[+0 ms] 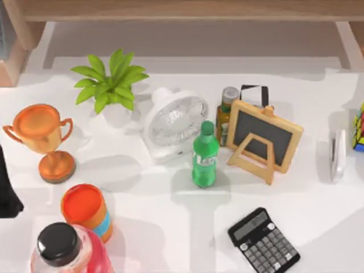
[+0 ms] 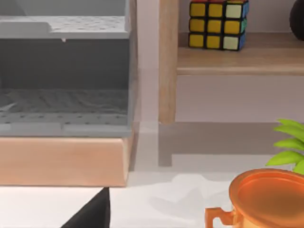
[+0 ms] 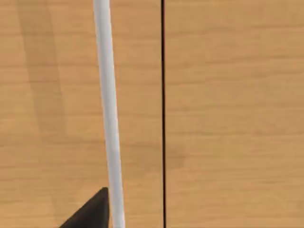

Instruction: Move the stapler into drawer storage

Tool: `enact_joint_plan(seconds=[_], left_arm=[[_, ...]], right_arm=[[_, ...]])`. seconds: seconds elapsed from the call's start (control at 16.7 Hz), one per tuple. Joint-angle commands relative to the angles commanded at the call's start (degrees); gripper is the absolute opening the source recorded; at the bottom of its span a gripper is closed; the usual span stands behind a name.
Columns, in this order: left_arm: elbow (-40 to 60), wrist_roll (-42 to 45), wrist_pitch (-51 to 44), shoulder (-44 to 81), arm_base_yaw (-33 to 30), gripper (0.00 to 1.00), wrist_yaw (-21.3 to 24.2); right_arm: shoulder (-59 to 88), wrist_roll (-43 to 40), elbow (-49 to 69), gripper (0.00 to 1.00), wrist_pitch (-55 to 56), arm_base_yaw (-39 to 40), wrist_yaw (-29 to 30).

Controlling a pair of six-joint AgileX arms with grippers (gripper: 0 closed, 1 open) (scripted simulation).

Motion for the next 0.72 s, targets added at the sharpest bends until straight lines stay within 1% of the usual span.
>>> enact_joint_plan(seconds=[0.24, 0.54, 0.72], left_arm=[[0.0, 0.0, 0.0, 0.0, 0.0, 1.0, 0.0], [0.0, 0.0, 0.0, 0.0, 0.0, 1.0, 0.0], [0.0, 0.0, 0.0, 0.0, 0.0, 1.0, 0.0]], right_arm=[[5.9, -2.5, 1.4, 1.0, 1.3, -0.3, -1.6], [5.8, -2.4, 1.1, 1.0, 1.2, 0.0, -1.5], [6.5, -2.5, 3.0, 1.0, 0.4, 0.2, -1.1]])
